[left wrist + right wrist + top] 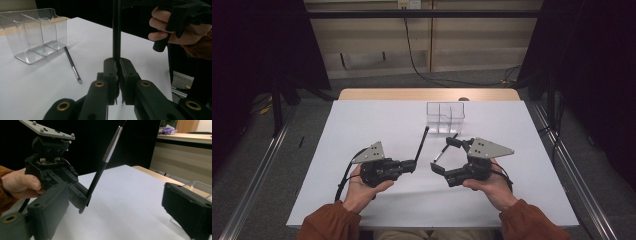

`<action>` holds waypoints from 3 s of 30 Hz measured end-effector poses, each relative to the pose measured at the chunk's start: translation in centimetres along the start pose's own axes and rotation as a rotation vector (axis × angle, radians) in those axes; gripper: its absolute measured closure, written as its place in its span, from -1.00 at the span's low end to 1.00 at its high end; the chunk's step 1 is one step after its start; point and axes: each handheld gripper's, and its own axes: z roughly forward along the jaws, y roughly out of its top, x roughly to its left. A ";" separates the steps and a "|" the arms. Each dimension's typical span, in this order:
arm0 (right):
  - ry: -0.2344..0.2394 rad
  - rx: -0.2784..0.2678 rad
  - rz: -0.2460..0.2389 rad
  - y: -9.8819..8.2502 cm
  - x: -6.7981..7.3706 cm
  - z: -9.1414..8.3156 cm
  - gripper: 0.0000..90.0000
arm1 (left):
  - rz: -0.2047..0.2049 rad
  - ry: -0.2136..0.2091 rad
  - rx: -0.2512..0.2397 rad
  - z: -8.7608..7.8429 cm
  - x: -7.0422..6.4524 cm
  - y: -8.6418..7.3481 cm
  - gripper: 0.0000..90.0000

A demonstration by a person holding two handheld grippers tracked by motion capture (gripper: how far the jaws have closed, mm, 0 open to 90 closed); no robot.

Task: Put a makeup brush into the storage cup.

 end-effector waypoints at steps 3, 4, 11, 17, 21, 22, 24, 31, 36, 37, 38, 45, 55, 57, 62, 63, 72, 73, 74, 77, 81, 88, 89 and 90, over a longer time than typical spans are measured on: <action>0.025 0.009 -0.012 0.2 0.2 0.6 -0.88 | 0.004 -0.006 -0.002 0.3 -0.1 0.1 0.88; 0.029 0.012 -0.010 0.3 0.2 0.9 -0.88 | 0.004 -0.010 0.002 0.4 -0.1 0.1 0.88; 0.043 0.026 -0.001 0.8 0.2 2.4 -0.73 | 0.006 -0.009 0.015 0.9 -0.3 -0.2 0.88; 0.056 0.044 0.049 0.2 -0.2 3.0 -0.45 | 0.008 -0.010 0.040 1.2 -0.3 -0.7 0.88; 0.081 0.037 0.049 0.2 -0.3 3.0 -0.18 | 0.005 -0.016 0.046 1.4 -0.3 -0.9 0.88; 0.081 0.037 0.049 0.2 -0.3 3.0 -0.18 | 0.007 -0.016 0.049 1.4 -0.3 -0.9 0.88; 0.092 0.040 0.055 0.2 -0.4 2.9 -0.06 | 0.002 -0.015 0.054 1.5 -0.2 -1.0 0.88; 0.121 0.071 0.088 -0.1 -1.0 3.0 0.27 | -0.004 -0.013 0.062 1.6 0.0 -1.3 0.88; 0.139 0.067 0.122 -0.2 -1.2 3.1 0.53 | 0.001 -0.014 0.072 1.6 0.0 -1.4 0.88; 0.140 0.064 0.125 -0.2 -1.2 3.1 0.57 | 0.002 -0.016 0.072 1.6 0.0 -1.4 0.88; 0.141 0.063 0.129 -0.2 -1.2 3.1 0.61 | -0.001 -0.015 0.072 1.7 0.0 -1.4 0.88; 0.142 0.062 0.129 -0.3 -1.5 2.9 0.76 | 0.003 -0.022 0.077 1.9 0.0 -1.6 0.88; 0.187 0.082 0.112 -0.2 -0.9 3.1 0.84 | 0.018 -0.015 0.089 2.3 -0.4 -1.9 0.86; 0.190 0.081 0.118 -0.2 -0.9 3.1 0.86 | 0.020 -0.009 0.087 2.3 -0.4 -2.0 0.85; 0.194 0.087 0.130 -0.2 -0.9 3.1 0.87 | 0.011 0.005 0.080 2.3 -0.4 -2.1 0.82; 0.192 0.090 0.135 -0.2 -0.9 3.1 0.87 | 0.011 0.007 0.077 2.3 -0.4 -2.1 0.82; 0.181 0.077 0.143 0.0 -1.1 2.8 0.87 | -0.009 0.014 0.076 2.2 -0.3 -2.1 0.64; 0.180 0.077 0.142 0.0 -1.1 2.8 0.87 | -0.010 0.020 0.077 2.2 -0.3 -2.1 0.59; 0.179 0.078 0.141 0.0 -1.1 2.8 0.87 | -0.010 0.024 0.075 2.1 -0.3 -2.1 0.54; 0.179 0.077 0.140 0.1 -1.1 2.8 0.87 | -0.016 0.040 0.056 1.9 -0.3 -2.0 0.38; 0.173 0.074 0.139 0.1 -1.3 2.6 0.87 | -0.029 0.059 0.052 1.7 -0.3 -1.9 0.20; 0.161 0.073 0.141 0.1 -1.4 2.4 0.87 | -0.044 0.115 0.046 1.5 -0.2 -1.7 -0.49; 0.161 0.073 0.141 0.1 -1.4 2.4 0.87 | -0.046 0.123 0.043 1.5 -0.1 -1.6 -0.49; 0.157 0.075 0.141 0.1 -1.5 2.4 0.87 | -0.050 0.133 0.040 1.4 -0.1 -1.6 -0.58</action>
